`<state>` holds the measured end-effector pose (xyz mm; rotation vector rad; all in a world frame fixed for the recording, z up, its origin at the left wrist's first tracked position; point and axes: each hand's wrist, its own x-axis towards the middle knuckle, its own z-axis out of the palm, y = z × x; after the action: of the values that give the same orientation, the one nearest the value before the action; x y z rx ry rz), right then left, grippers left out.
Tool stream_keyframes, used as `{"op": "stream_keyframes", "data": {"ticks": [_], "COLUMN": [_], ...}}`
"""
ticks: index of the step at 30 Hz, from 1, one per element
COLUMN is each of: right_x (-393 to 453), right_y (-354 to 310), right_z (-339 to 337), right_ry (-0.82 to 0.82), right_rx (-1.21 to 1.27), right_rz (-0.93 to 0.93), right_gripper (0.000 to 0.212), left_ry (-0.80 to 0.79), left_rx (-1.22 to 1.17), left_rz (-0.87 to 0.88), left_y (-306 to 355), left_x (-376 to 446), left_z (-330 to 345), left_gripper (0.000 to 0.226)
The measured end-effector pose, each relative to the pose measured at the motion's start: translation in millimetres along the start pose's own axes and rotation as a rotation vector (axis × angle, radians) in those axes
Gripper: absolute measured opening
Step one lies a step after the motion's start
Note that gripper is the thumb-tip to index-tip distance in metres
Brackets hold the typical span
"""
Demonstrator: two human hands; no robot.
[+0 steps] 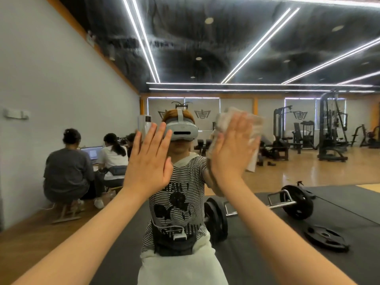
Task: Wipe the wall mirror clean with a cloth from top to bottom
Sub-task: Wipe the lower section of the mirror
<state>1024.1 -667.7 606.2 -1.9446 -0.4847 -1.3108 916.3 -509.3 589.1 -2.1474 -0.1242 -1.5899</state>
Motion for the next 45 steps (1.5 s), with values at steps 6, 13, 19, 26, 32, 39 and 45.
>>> {"op": "stream_keyframes", "data": {"ticks": [6, 13, 19, 26, 32, 39, 45], "right_x": [-4.9, 20.9, 20.4, -18.9, -30.5, -33.0, -30.8], "right_y": [-23.6, 58.7, 82.0, 15.9, 14.6, 17.4, 24.4], "right_z": [11.4, -12.1, -16.4, 8.1, 21.8, 4.6, -10.4], "right_ry": [-0.023, -0.033, 0.015, 0.065, 0.138, -0.057, -0.164], "right_rx": [-0.034, -0.117, -0.028, 0.011, -0.017, -0.056, -0.137], "right_rz": [-0.548, -0.450, -0.155, -0.150, -0.237, -0.283, -0.356], "right_gripper": [0.056, 0.055, 0.057, 0.059, 0.058, 0.059, 0.063], "left_ry": [0.002, -0.019, -0.040, -0.061, 0.015, 0.033, 0.042], "left_rx": [0.005, 0.000, 0.029, 0.023, -0.045, -0.100, -0.163], "left_rz": [0.019, 0.015, 0.005, 0.003, 0.021, 0.053, 0.037], "left_y": [-2.7, -2.5, -0.3, -0.5, -3.4, -5.5, -4.3], "left_x": [0.2, 0.5, -0.4, -1.1, -1.8, -0.4, 0.3], "left_z": [-0.4, -1.2, -1.1, 1.3, 3.8, 5.6, 5.1], "left_gripper": [0.068, 0.068, 0.068, 0.068, 0.067, 0.067, 0.068]}}
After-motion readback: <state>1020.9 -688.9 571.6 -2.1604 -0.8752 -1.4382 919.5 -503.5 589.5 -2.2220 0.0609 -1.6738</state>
